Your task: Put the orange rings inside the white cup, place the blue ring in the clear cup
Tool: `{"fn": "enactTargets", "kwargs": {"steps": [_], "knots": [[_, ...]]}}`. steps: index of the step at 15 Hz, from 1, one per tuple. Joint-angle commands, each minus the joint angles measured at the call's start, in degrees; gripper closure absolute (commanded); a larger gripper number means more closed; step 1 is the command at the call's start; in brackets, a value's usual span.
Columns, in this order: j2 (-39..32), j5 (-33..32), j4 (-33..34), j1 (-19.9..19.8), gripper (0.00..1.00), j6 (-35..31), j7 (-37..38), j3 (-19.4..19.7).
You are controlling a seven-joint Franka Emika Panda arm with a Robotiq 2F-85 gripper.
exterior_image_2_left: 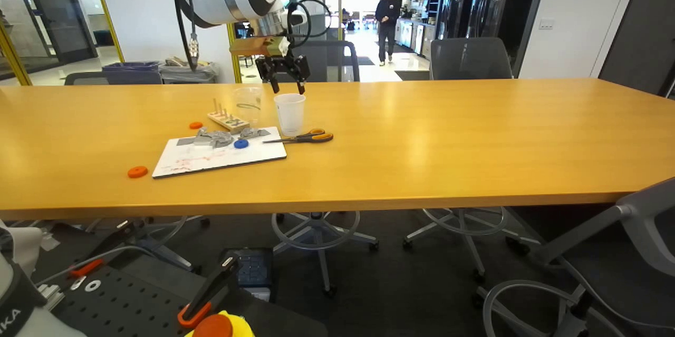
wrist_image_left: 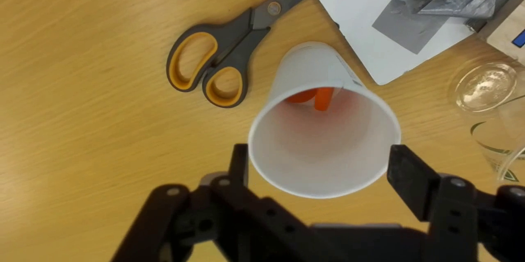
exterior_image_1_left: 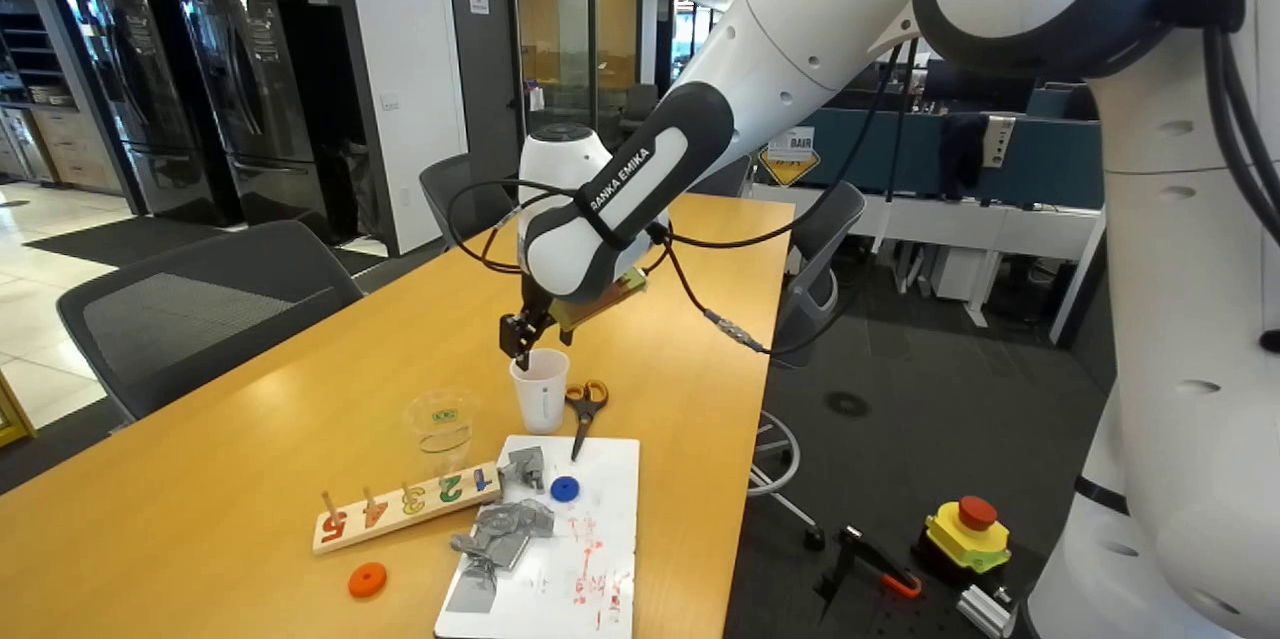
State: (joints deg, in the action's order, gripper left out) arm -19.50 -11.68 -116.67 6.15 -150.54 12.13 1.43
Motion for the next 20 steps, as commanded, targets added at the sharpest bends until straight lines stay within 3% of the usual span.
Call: {"fn": "enactTargets", "kwargs": {"steps": [1,9,17,20], "knots": [[3.9,3.4,-2.3,-0.2,0.00,0.7,0.5,-0.9],[12.0,13.9,-13.1,-0.5,0.00,9.1,-7.6,-6.1],[3.1,11.7,-15.5,1.1,0.00,2.8,-5.7,-6.9],[-0.5,8.9,-15.2,2.5,0.00,-2.8,-4.1,-5.8]]}}
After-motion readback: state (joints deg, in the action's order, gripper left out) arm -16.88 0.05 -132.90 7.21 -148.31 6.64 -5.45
